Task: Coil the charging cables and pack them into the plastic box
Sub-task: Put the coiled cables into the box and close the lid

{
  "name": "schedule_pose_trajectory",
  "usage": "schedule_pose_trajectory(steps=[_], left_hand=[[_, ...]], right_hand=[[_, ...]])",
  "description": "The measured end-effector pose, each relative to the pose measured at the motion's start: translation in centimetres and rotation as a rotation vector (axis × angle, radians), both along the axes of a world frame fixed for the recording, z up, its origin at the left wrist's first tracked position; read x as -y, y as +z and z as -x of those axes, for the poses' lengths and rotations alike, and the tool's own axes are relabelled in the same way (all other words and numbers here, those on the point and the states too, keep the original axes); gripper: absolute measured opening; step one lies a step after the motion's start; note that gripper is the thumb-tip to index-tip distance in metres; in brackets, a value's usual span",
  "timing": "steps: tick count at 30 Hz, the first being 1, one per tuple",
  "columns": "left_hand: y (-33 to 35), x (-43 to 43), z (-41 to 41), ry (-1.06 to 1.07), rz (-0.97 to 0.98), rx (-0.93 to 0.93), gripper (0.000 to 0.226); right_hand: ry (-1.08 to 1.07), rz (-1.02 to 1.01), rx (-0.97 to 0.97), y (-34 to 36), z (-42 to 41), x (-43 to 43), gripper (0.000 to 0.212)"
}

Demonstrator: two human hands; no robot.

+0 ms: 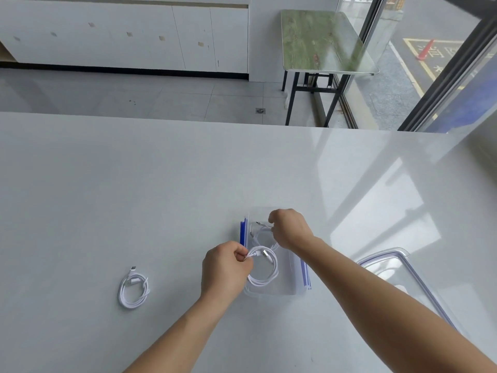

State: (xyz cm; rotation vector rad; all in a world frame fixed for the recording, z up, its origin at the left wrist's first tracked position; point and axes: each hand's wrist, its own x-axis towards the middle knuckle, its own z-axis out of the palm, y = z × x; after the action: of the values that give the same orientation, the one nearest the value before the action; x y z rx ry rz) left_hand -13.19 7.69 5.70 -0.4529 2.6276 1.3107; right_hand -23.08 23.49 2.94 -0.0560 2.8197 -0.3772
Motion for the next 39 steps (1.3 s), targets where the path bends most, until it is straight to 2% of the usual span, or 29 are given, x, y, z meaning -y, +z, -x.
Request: schedule_pose_trajectory(steps=[2, 6, 10, 14, 18, 23, 25, 27, 30, 32, 36, 39], left_hand=[[0.1, -0.6, 0.3, -0.076, 0.089, -0.051, 0.006], [-0.2, -2.0, 1.5, -0.278, 0.312, -0.137, 0.013], [-0.2, -3.7, 2.4, -0.52, 0.573, -0.095, 0.009], [-0.4, -5.6, 3.1, -0.707, 0.777, -0.021, 0.028], [-1.8, -6.3, 3.4, -0.803, 0.883, 0.029, 0.034], [-2.6, -6.1, 3.0, -0.825, 0.912, 0.036, 0.029], [-2.6, -5.9, 2.7, -0.807, 0.873, -0.024, 0.027], [-2.4, -5.2, 2.1, -0.732, 0.749, -0.115, 0.026], [-1.9, -3.1, 0.3, -0.451, 0.365, -0.302, 0.019], [-1.5, -0.6, -1.4, -0.259, 0.247, -0.32, 0.013], [-3.0, 6.4, -3.7, -0.01, 0.252, -0.19, 0.012], [-4.6, 12.2, -4.6, 0.14, 0.349, -0.138, 0.013]], right_hand=[[-0.003, 0.094, -0.05, 0.5, -0.5, -0.5, 0.025], [-0.125, 0.267, -0.135, 2.0, -1.9, -2.3, 0.022], [-0.231, 0.374, -0.16, 2.9, -4.0, -4.5, 0.018], [-0.247, 0.413, -0.14, 2.9, -5.6, -5.2, 0.016], [-0.261, 0.436, -0.132, 2.6, -6.1, -5.4, 0.015], [-0.268, 0.426, -0.16, 2.3, -6.5, -5.1, 0.014], [-0.328, 0.428, -0.178, 2.1, -6.8, -5.2, 0.013], [-0.403, 0.427, -0.198, 1.8, -7.5, -5.3, 0.01], [-0.467, 0.422, -0.203, 1.1, -9.3, -5.3, 0.015], [-0.477, 0.412, -0.189, 0.6, -10.3, -4.8, 0.024], [-0.454, 0.357, -0.206, 0.2, -11.2, -3.9, 0.037], [-0.43, 0.307, -0.214, 0.0, -11.0, -3.6, 0.035]])
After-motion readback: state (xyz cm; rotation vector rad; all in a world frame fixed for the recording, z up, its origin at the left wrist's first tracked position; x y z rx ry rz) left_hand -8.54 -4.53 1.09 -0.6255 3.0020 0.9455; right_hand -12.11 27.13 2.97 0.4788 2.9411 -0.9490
